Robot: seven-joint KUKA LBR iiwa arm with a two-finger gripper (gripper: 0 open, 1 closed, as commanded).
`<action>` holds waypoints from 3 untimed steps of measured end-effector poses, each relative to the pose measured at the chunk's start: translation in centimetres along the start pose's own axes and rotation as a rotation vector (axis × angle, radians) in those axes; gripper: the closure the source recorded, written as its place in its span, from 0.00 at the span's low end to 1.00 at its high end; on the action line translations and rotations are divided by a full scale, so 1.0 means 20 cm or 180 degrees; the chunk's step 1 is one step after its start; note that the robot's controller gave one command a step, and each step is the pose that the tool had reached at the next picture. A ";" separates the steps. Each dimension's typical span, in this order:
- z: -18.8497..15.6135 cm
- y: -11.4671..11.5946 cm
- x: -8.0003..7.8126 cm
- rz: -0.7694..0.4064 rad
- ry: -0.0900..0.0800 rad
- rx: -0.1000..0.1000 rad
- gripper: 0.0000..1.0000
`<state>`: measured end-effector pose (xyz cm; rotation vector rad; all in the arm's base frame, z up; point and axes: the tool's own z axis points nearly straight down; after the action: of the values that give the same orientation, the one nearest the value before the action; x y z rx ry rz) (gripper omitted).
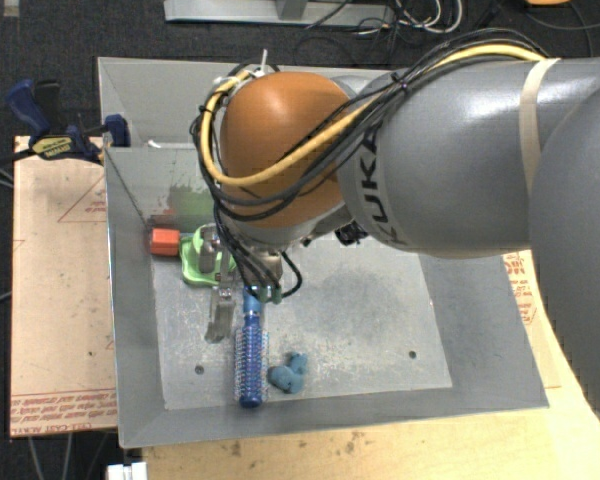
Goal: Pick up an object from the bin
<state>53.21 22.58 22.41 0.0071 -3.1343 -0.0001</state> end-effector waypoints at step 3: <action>0.61 -0.72 -0.46 -0.5067 -0.0033 0.0019 0.00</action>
Offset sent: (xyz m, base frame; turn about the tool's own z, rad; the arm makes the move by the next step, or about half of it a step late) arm -0.0086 -0.0758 -0.1541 -0.4870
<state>62.35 8.13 10.04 2.2529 -2.1958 0.0004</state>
